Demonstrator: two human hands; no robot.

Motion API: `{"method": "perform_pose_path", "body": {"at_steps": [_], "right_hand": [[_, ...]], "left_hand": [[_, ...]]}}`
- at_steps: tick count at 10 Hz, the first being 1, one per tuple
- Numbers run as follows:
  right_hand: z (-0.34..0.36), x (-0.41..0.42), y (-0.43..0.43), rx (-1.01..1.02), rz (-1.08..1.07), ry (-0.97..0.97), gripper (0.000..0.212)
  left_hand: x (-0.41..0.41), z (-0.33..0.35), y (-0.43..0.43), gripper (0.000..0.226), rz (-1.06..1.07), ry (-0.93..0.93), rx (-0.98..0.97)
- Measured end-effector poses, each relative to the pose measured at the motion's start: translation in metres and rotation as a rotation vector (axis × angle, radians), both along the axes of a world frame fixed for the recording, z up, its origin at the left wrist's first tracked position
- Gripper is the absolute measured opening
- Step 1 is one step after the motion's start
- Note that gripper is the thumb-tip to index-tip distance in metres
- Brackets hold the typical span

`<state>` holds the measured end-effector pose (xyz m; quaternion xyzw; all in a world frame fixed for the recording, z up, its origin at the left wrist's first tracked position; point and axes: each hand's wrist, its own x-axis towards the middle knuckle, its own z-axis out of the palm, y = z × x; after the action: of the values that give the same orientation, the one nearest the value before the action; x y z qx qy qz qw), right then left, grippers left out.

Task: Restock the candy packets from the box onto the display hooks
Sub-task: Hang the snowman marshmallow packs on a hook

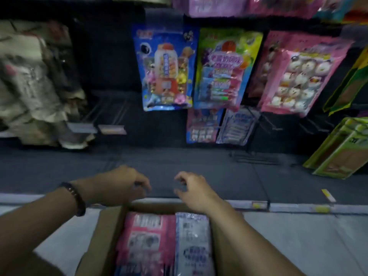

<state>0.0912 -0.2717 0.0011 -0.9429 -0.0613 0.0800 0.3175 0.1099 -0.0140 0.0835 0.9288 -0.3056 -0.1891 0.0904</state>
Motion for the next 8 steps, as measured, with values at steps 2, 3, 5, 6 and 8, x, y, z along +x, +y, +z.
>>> {"method": "perform_pose_path", "body": {"at_steps": [2,3,5,6,8], "right_hand": [[-0.108,-0.019,0.059,-0.169,0.088,0.265,0.044],[-0.151,-0.031,0.077,-0.261,0.085,0.380,0.062],[-0.219,-0.050,0.093,-0.450,0.090,0.412,0.088],[-0.237,-0.052,0.094,-0.538,0.128,0.290,0.106],[-0.262,-0.042,0.093,-0.583,0.167,0.225,0.108]], "left_hand": [[-0.015,-0.044,0.040,0.028,0.039,0.197,0.193],[-0.010,-0.050,0.043,0.041,0.031,0.270,0.314],[-0.005,-0.085,0.062,0.049,0.095,0.330,0.260],[-0.001,-0.097,0.064,0.051,0.109,0.368,0.247],[0.010,-0.091,0.059,0.052,0.077,0.383,0.327]]}}
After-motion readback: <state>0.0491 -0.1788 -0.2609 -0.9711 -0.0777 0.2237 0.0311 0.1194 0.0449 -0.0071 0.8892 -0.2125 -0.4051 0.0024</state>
